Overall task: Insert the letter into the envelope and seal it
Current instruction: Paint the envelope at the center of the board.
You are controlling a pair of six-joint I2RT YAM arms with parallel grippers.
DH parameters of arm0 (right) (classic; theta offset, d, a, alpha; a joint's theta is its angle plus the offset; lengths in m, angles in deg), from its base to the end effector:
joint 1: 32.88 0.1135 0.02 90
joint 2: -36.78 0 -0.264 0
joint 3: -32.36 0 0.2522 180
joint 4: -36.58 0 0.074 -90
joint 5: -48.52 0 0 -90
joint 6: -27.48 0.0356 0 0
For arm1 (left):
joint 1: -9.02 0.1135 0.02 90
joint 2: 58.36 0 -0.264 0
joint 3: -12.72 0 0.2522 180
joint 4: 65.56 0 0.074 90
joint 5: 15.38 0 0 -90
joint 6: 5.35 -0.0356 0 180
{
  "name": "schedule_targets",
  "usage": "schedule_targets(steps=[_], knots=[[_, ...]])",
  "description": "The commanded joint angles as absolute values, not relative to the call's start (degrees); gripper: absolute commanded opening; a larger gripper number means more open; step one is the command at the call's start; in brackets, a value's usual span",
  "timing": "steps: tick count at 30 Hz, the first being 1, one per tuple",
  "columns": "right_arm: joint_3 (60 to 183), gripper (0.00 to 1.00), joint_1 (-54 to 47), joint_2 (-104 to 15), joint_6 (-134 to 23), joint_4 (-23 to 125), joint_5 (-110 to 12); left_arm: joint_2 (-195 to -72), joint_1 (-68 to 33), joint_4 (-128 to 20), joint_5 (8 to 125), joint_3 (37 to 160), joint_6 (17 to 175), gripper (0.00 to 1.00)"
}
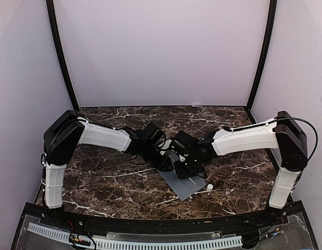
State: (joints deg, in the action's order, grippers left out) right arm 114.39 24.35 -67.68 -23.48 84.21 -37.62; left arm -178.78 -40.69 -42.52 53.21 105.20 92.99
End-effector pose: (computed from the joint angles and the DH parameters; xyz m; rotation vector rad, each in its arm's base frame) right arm 0.1949 0.2984 0.1700 -0.4329 2.8105 0.3083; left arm 0.2772 -0.3470 0.1397 1.0756 2.3583 -0.8721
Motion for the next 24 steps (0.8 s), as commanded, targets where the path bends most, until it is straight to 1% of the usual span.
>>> schedule_targets(steps=[1, 8, 12, 18, 24], knots=[[111.5, 0.00, 23.5, -65.4, -23.2, 84.2, -37.9, -180.6, -41.3, -37.7, 54.0, 105.2, 92.3, 0.22], [106.0, 0.00, 23.9, -59.1, -20.7, 84.7, -40.2, -180.6, -41.3, -37.6, 54.2, 105.3, 92.3, 0.22], [104.8, 0.00, 24.6, -57.6, -20.3, 84.8, -41.2, -180.6, -41.3, -37.6, 54.1, 105.3, 92.3, 0.21], [105.7, 0.00, 24.8, -58.7, -21.0, 85.2, -41.2, -180.6, -41.3, -37.7, 53.9, 105.2, 92.1, 0.22], [108.1, 0.00, 24.2, -62.4, -22.6, 85.1, -41.2, -180.6, -41.3, -37.7, 53.6, 105.2, 92.1, 0.21]])
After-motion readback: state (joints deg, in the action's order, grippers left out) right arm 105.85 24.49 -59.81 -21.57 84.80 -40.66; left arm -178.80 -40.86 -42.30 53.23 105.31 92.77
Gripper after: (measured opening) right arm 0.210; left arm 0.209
